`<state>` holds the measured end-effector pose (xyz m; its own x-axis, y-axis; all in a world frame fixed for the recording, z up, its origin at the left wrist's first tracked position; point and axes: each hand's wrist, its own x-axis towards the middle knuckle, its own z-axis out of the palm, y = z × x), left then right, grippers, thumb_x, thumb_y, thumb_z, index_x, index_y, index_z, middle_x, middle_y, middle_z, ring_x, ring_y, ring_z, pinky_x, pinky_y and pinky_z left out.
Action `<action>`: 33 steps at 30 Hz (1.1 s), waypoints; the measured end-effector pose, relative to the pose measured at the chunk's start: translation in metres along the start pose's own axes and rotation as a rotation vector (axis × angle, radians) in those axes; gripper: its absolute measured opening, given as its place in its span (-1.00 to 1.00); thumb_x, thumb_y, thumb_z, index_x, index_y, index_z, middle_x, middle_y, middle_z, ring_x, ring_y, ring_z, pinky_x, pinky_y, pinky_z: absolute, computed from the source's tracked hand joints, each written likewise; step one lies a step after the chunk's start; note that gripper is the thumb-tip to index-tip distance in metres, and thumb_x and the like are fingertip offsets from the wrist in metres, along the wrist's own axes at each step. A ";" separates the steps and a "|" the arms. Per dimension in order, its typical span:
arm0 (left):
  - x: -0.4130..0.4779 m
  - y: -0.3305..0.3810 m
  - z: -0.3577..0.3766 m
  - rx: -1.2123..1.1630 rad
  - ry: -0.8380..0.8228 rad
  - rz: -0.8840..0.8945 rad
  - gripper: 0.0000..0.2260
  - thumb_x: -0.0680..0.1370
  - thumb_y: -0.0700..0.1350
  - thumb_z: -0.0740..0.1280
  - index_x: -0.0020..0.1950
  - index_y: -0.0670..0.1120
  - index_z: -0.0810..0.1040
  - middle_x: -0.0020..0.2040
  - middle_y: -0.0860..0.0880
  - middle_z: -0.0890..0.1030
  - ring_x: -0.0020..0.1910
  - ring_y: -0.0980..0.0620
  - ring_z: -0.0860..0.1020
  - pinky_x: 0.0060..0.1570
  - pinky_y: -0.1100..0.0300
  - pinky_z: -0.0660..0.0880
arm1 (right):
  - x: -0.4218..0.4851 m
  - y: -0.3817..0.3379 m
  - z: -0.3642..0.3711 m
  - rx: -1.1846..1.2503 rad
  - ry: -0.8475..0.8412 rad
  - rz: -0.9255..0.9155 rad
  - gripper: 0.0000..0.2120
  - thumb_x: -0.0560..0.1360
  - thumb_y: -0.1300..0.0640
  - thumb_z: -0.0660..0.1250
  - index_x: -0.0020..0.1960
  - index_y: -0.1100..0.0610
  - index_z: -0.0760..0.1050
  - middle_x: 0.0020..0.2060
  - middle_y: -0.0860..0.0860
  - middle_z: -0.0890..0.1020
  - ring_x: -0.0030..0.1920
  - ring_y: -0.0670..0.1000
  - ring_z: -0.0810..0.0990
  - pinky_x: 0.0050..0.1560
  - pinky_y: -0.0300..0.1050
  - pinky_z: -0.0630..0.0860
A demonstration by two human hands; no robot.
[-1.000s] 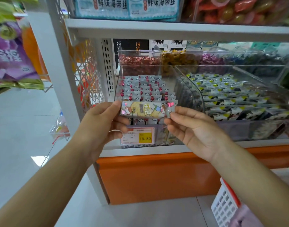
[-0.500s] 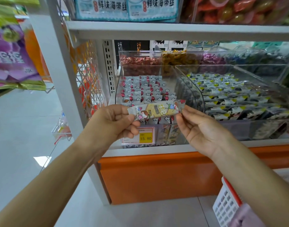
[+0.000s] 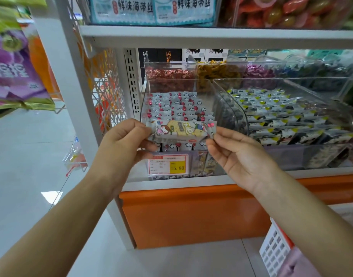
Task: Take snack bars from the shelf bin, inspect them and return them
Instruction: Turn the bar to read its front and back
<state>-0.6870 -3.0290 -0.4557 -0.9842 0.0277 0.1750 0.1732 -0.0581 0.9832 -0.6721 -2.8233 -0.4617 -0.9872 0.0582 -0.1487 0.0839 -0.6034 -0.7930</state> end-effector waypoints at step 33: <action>-0.004 0.001 0.000 0.099 -0.016 0.112 -0.79 0.49 -0.39 0.30 -0.07 -0.08 0.56 -0.33 -0.03 0.64 -0.30 0.06 0.66 -0.25 0.34 0.56 | 0.003 0.003 -0.002 0.015 0.018 -0.122 -0.79 0.43 0.47 0.24 -0.04 0.26 0.54 -0.32 0.12 0.69 -0.30 0.03 0.69 -0.33 -0.25 0.58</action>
<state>-0.6825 -3.0288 -0.4558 -0.9578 0.0423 0.2842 0.2857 0.0367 0.9576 -0.6744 -2.8230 -0.4657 -0.9873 0.1461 -0.0620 -0.0392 -0.6031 -0.7967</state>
